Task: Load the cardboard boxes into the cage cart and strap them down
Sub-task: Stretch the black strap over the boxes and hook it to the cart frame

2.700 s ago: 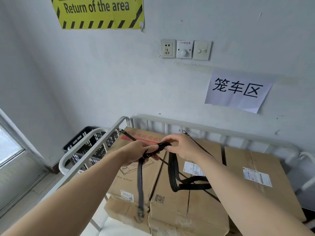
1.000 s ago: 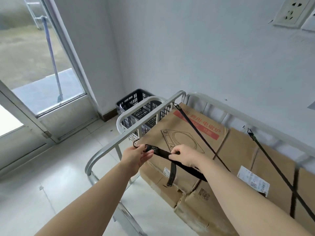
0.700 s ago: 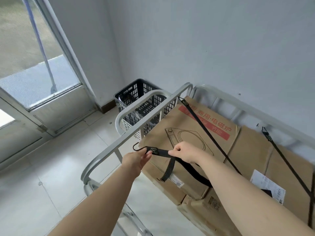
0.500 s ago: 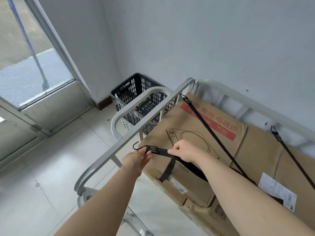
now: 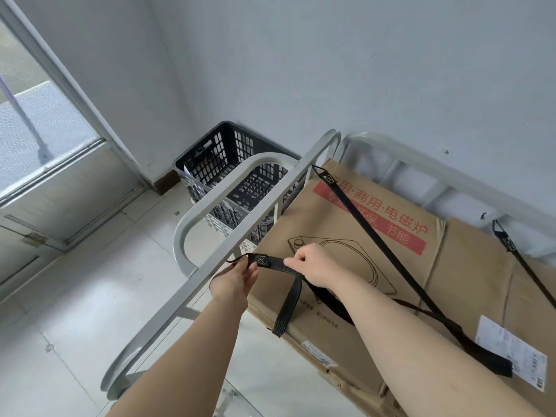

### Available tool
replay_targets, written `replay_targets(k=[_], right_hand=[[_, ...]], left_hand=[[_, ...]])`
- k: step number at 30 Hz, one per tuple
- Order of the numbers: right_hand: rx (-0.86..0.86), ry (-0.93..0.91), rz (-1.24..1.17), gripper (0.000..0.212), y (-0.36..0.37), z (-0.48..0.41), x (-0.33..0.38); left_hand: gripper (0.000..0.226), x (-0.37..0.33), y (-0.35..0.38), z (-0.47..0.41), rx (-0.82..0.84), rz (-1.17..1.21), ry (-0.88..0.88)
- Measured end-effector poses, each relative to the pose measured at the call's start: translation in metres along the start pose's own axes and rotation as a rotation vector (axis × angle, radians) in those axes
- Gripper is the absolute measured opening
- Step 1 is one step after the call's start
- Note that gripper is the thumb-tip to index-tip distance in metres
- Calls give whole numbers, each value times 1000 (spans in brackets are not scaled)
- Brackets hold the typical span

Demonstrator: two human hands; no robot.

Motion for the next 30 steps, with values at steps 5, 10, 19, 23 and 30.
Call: replay_targets(k=[5, 10, 19, 23, 30], right_hand=[[24, 69, -29, 49, -20, 16, -12], [39, 125, -90, 42, -43, 50, -31], [-316, 192, -353, 21, -163, 169, -117], [-595, 170, -474, 17, -227, 241, -164], [-829, 48, -714, 6, -300, 369, -257]], left_hand=[[11, 1, 18, 6, 34, -41, 13], [19, 12, 48, 34, 144, -27, -37], [22, 65, 121, 141, 417, -83, -132], [23, 99, 152, 214, 461, -93, -183], [23, 168, 192, 327, 635, -161, -105]])
Point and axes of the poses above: each hand's wrist, its own z-axis away from the middle knuckle, its own y-axis out of the palm, x = y × z, the point moved 8 cm from there along -z, towards the middle knuckle, and after that the axes turned 5 degrees about y, right-handed, at the moved point
